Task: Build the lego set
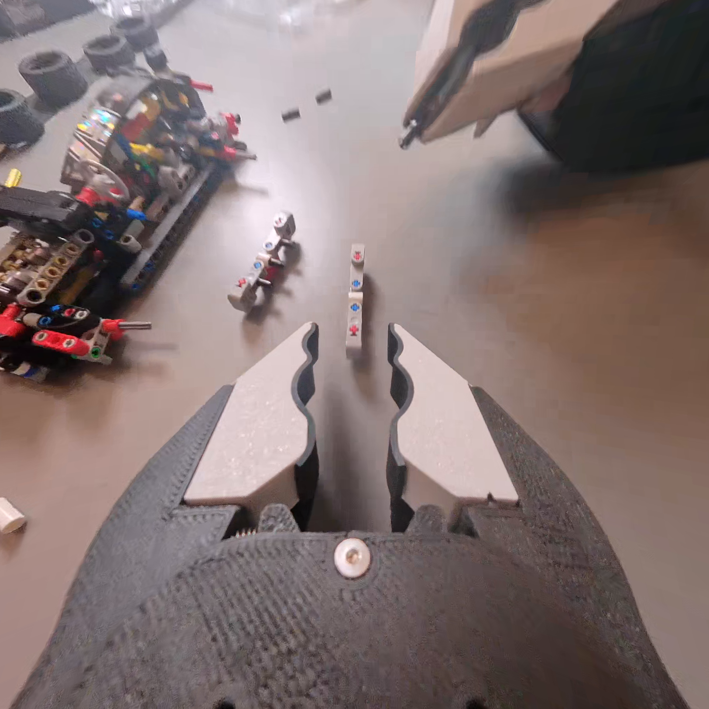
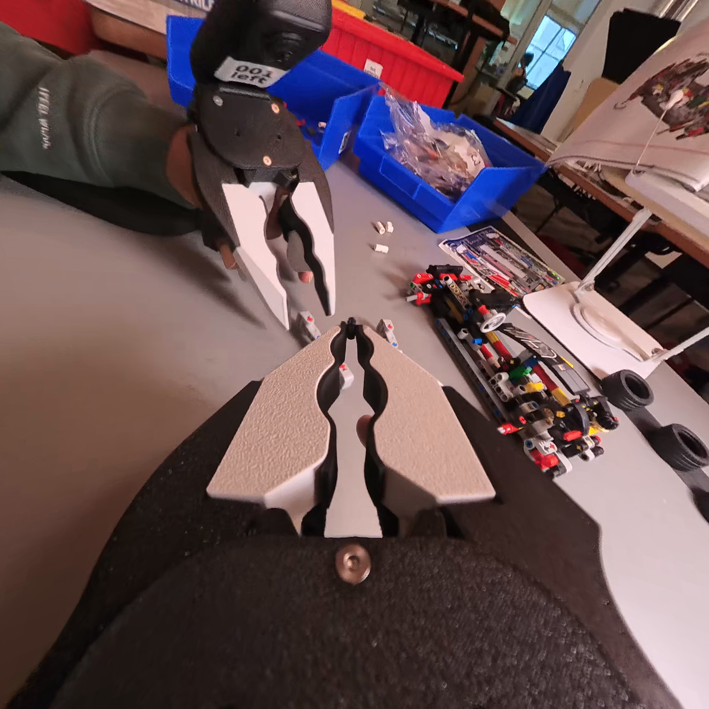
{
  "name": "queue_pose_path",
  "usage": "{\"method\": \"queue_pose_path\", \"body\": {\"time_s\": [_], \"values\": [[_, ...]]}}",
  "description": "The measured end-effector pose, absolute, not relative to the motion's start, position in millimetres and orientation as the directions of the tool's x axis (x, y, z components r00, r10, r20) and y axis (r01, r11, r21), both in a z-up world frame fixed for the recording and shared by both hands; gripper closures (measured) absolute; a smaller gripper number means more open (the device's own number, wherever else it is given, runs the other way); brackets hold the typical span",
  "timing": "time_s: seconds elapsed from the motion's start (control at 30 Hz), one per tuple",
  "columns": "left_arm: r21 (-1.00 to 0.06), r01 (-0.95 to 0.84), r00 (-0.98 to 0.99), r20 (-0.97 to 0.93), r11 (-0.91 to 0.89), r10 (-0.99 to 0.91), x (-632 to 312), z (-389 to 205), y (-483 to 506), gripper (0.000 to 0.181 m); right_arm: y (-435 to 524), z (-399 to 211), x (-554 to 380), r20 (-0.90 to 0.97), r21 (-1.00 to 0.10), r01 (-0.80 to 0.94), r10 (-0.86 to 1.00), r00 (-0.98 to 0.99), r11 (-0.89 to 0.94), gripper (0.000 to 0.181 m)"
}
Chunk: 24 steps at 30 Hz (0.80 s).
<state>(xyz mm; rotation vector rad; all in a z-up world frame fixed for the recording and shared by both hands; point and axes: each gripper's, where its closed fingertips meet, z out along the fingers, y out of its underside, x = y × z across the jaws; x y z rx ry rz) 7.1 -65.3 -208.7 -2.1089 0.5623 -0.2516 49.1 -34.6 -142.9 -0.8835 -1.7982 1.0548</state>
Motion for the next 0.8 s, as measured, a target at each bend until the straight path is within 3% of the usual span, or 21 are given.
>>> {"method": "queue_pose_path", "body": {"time_s": [0.1,0.17,0.3,0.47,0.6,0.8], "values": [[-0.769,-0.377,0.873,-0.108,-0.517,-0.475,6.2,-221.1,-59.6,0.171,-31.7,-154.0,47.5,0.322,-0.887,0.194,0.863,-0.389,0.419,0.178],[-0.767,-0.353,0.877,-0.071,-0.536,-0.476,7.5,-221.3,-58.0,0.176,-30.7,-160.3,47.5,0.333,-0.874,0.213,0.858,-0.392,0.437,0.178],[-0.795,-0.114,0.848,0.235,-0.596,-0.475,23.1,-208.3,-62.3,0.176,-33.5,-167.4,49.5,0.334,-0.859,0.233,0.845,-0.418,0.456,0.178],[-0.663,0.016,0.682,0.555,-0.748,-0.477,52.2,-205.7,-85.7,0.175,-49.6,-175.0,55.3,0.307,-0.846,0.243,0.808,-0.503,0.474,0.178],[-0.663,-0.056,0.707,0.502,-0.747,-0.499,53.5,-207.6,-88.2,0.157,-54.1,-186.7,59.5,0.266,-0.829,0.291,0.794,-0.546,0.477,0.178],[-0.758,-0.200,0.743,0.296,-0.621,-0.600,46.7,-204.5,-88.4,0.147,-54.5,-189.2,60.9,0.262,-0.820,0.302,0.788,-0.557,0.486,0.178]]}}
